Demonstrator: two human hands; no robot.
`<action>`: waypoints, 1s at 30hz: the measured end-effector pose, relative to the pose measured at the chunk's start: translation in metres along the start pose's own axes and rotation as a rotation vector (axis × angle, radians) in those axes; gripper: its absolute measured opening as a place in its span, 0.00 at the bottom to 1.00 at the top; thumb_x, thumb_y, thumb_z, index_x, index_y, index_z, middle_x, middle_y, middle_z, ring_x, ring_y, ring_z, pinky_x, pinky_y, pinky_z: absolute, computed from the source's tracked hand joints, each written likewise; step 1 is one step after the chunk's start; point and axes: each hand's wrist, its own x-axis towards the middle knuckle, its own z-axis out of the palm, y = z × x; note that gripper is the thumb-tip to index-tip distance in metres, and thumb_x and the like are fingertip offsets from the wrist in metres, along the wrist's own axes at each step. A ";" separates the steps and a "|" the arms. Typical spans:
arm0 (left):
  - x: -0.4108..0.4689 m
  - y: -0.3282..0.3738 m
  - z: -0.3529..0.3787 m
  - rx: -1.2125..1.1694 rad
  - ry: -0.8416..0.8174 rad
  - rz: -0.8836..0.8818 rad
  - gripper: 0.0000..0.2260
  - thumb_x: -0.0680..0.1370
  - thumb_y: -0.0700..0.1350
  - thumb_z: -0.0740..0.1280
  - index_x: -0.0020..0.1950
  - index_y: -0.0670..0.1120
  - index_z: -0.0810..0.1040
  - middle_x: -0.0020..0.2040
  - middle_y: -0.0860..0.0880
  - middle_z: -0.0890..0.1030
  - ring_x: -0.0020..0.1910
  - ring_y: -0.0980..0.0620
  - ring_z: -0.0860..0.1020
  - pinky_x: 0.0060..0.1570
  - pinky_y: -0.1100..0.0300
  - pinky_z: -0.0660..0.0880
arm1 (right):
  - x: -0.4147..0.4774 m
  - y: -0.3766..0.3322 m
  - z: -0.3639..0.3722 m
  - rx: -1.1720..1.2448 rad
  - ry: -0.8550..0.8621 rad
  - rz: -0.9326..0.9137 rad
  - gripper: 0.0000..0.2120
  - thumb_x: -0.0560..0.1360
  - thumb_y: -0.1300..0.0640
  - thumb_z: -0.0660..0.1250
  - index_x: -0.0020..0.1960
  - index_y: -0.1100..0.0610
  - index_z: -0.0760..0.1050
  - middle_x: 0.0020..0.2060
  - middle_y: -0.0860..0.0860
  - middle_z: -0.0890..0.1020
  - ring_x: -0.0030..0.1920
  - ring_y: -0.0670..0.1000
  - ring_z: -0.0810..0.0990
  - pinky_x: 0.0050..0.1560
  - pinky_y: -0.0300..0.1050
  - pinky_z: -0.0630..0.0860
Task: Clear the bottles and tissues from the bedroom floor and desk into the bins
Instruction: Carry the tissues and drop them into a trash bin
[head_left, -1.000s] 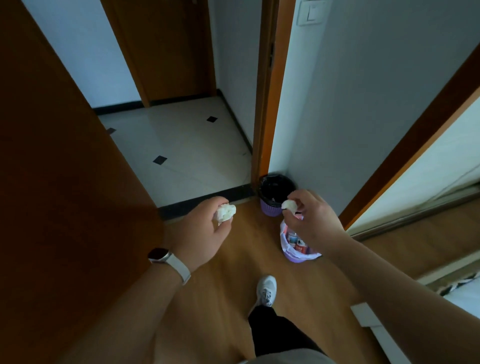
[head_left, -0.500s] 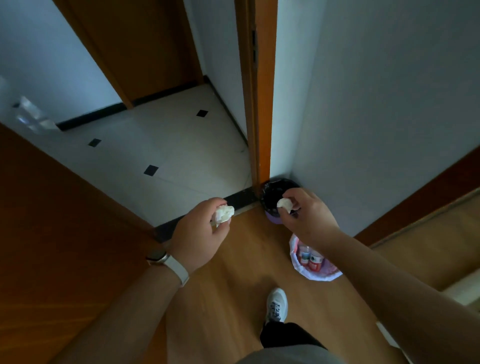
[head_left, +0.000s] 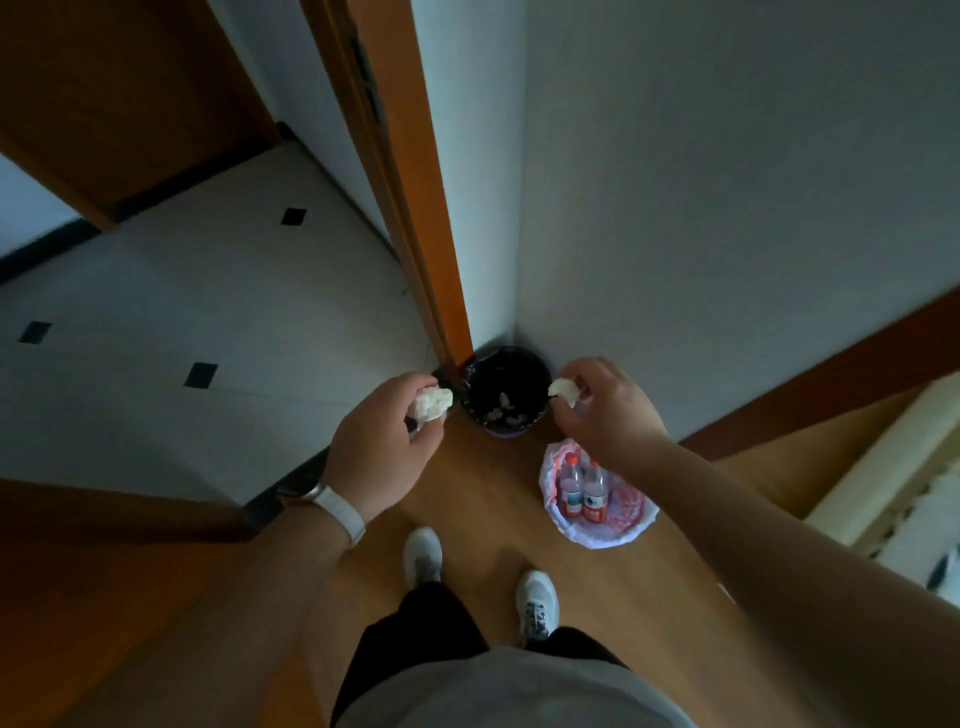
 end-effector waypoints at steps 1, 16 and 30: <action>0.011 -0.006 0.004 -0.007 -0.016 0.010 0.15 0.77 0.46 0.70 0.63 0.47 0.77 0.54 0.51 0.81 0.50 0.54 0.79 0.46 0.63 0.76 | 0.006 0.003 0.004 -0.002 0.001 0.024 0.12 0.73 0.55 0.69 0.56 0.53 0.76 0.47 0.45 0.74 0.45 0.49 0.75 0.42 0.39 0.68; 0.221 -0.152 0.108 -0.041 -0.450 0.158 0.11 0.75 0.43 0.70 0.57 0.47 0.78 0.48 0.53 0.79 0.42 0.58 0.72 0.38 0.74 0.62 | 0.144 0.047 0.136 -0.004 0.002 0.510 0.11 0.73 0.53 0.66 0.55 0.51 0.75 0.50 0.48 0.77 0.48 0.51 0.76 0.46 0.44 0.72; 0.290 -0.294 0.370 -0.018 -0.673 0.099 0.10 0.76 0.43 0.69 0.57 0.47 0.76 0.47 0.53 0.76 0.44 0.54 0.75 0.36 0.69 0.66 | 0.217 0.231 0.343 -0.013 -0.029 0.626 0.12 0.75 0.51 0.66 0.58 0.50 0.73 0.51 0.47 0.75 0.46 0.50 0.75 0.37 0.42 0.68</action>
